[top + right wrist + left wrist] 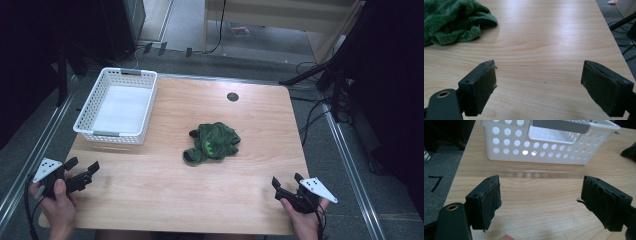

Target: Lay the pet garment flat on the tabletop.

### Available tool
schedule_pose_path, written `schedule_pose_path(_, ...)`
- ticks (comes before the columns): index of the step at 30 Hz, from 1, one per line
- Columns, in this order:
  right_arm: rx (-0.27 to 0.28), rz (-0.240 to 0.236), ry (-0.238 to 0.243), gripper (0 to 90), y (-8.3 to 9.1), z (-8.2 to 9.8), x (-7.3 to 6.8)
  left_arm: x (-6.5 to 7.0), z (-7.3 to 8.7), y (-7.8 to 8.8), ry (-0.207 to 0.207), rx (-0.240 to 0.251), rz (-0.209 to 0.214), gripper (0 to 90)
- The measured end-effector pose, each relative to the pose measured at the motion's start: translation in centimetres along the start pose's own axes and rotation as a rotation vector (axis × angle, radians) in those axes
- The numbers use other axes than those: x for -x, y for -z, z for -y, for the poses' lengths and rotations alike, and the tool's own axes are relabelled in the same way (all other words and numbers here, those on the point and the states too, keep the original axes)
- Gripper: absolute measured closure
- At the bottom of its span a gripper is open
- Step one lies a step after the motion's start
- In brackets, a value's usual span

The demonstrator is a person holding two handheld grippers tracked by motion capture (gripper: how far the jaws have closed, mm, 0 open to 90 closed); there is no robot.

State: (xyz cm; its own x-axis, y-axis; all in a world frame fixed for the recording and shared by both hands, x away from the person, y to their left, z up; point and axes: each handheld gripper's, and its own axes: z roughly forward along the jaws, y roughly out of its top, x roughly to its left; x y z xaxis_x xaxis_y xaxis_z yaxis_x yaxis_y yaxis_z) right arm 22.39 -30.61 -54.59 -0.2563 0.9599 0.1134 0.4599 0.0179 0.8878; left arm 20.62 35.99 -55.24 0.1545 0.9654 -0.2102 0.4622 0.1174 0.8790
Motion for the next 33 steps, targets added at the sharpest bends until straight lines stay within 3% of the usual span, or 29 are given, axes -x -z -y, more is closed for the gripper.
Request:
schedule_pose_path(4,0.001,-0.011,-0.005,13.1,0.1,-0.1,0.0,0.0,0.0,0.0,-0.002,0.001,0.000,16.3)
schedule_pose_path(5,0.007,-0.035,-0.023,13.3,0.2,-0.3,0.0,0.1,0.0,0.0,-0.004,-0.002,-0.001,16.3)
schedule_pose_path(8,0.018,-0.042,-0.012,13.2,0.4,-0.9,-0.7,0.1,0.0,0.0,-0.007,-0.003,-0.001,16.3)
schedule_pose_path(17,0.027,-0.084,0.054,10.7,0.3,-3.4,-4.4,0.1,0.0,0.0,-0.017,-0.005,-0.004,16.3)
schedule_pose_path(23,-0.005,-0.118,0.086,0.3,-1.4,-4.9,-7.2,0.1,0.0,0.0,-0.010,0.000,0.002,16.3)
schedule_pose_path(33,-0.022,-0.174,0.143,0.0,-4.3,-6.4,-11.7,0.2,0.0,0.0,-0.020,-0.002,-0.002,16.3)
